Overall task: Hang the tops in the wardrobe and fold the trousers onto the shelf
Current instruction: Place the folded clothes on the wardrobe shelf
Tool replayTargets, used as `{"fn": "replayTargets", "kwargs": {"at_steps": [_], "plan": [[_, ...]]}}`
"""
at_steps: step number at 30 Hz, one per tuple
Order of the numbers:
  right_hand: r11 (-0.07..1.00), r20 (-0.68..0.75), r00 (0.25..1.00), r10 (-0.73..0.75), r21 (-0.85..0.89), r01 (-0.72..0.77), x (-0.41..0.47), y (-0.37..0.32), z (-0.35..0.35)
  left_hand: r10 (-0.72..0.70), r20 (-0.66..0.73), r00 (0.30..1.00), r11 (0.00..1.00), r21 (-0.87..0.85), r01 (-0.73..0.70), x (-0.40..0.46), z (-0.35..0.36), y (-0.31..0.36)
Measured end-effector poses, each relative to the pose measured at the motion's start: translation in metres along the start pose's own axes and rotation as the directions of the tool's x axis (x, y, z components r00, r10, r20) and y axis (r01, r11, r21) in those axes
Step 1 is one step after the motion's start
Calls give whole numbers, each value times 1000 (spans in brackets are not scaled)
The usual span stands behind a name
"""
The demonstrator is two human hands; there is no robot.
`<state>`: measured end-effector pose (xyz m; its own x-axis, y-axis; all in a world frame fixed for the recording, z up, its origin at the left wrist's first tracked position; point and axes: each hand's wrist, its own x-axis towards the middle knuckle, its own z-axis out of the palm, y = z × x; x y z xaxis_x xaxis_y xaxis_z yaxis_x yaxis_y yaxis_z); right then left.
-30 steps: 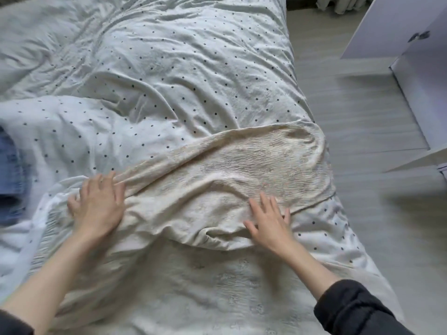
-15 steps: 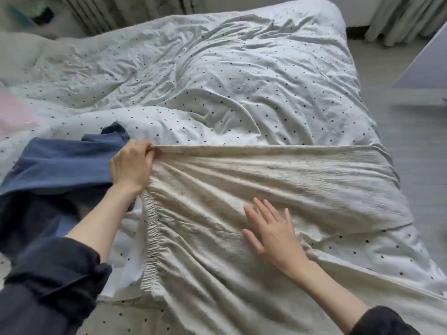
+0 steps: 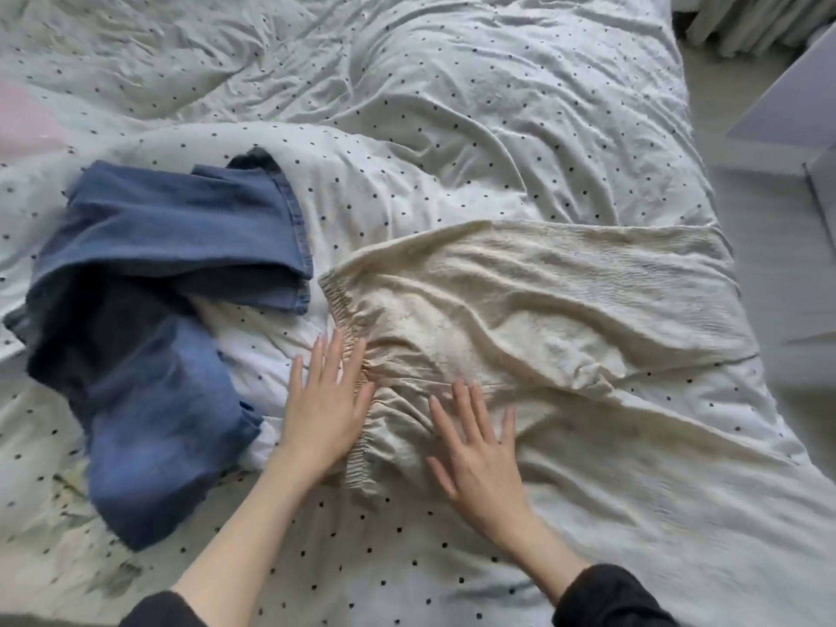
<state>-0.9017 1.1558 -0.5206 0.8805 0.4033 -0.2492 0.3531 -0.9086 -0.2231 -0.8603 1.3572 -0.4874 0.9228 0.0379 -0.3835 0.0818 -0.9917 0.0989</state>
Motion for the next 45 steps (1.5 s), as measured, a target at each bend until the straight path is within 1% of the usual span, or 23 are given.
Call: {"fn": "replayTargets", "kwargs": {"at_steps": [2,4,5,6,7,8,9,11,13,16,18,19,21,23,25,28,30,32,34,36,39,43,45], "plan": [[999,19,999,33,23,-33,-14,0,6,40,-163,986,999,-18,-43,-11,1,1],[998,48,997,53,27,-54,-31,4,9,138,-354,925,989,0,-147,-31,8,11],[998,61,996,59,30,-61,-40,9,11,226,-404,886,972,39,-230,-44,15,18],[996,107,991,81,32,-85,-50,15,10,345,-394,852,937,102,-333,-58,23,28],[992,140,983,118,18,-121,-64,24,14,480,-341,808,877,174,-448,-73,33,39],[986,192,968,161,11,-166,-70,31,15,582,-249,774,812,232,-535,-82,42,45],[976,218,953,210,2,-216,-84,41,17,640,-144,755,761,262,-594,-91,54,54],[957,216,933,287,-31,-287,-103,65,16,666,0,746,708,315,-632,-98,74,67],[946,290,904,315,-19,-323,-128,93,17,627,42,778,715,367,-595,-97,85,80],[934,360,869,338,-17,-356,-162,125,18,470,83,879,813,348,-468,-88,93,90],[939,419,850,320,-23,-342,-188,149,27,438,32,898,832,363,-419,-84,103,95],[954,433,854,290,-58,-294,-200,161,31,439,-21,898,841,360,-403,-83,107,99],[969,388,888,246,-102,-224,-211,178,37,374,-99,922,896,295,-332,-81,107,102],[964,257,931,258,-130,-231,-219,198,42,241,-179,954,961,182,-208,-86,107,118],[960,170,949,264,-144,-241,-221,215,36,141,-241,960,988,91,-122,-93,104,134],[937,40,940,340,-102,-334,-220,242,19,20,-345,938,999,-19,-29,-103,97,145],[894,17,894,448,23,-448,-213,261,-1,-114,-412,904,991,-108,76,-102,85,147],[831,-26,835,550,114,-544,-199,281,-22,-249,-463,851,962,-223,160,-94,63,150],[777,-58,783,620,183,-602,-177,298,-44,-312,-507,803,938,-298,176,-77,40,155],[697,-50,714,698,279,-661,-148,312,-67,-311,-572,759,938,-311,149,-50,14,161],[585,-43,628,777,416,-696,-96,330,-98,-249,-665,704,957,-279,76,3,-22,168],[565,-54,615,787,464,-682,-29,349,-122,-235,-670,704,967,-233,101,71,-56,164],[569,-61,620,783,473,-673,7,356,-129,-269,-624,733,957,-260,129,96,-65,159]]}}
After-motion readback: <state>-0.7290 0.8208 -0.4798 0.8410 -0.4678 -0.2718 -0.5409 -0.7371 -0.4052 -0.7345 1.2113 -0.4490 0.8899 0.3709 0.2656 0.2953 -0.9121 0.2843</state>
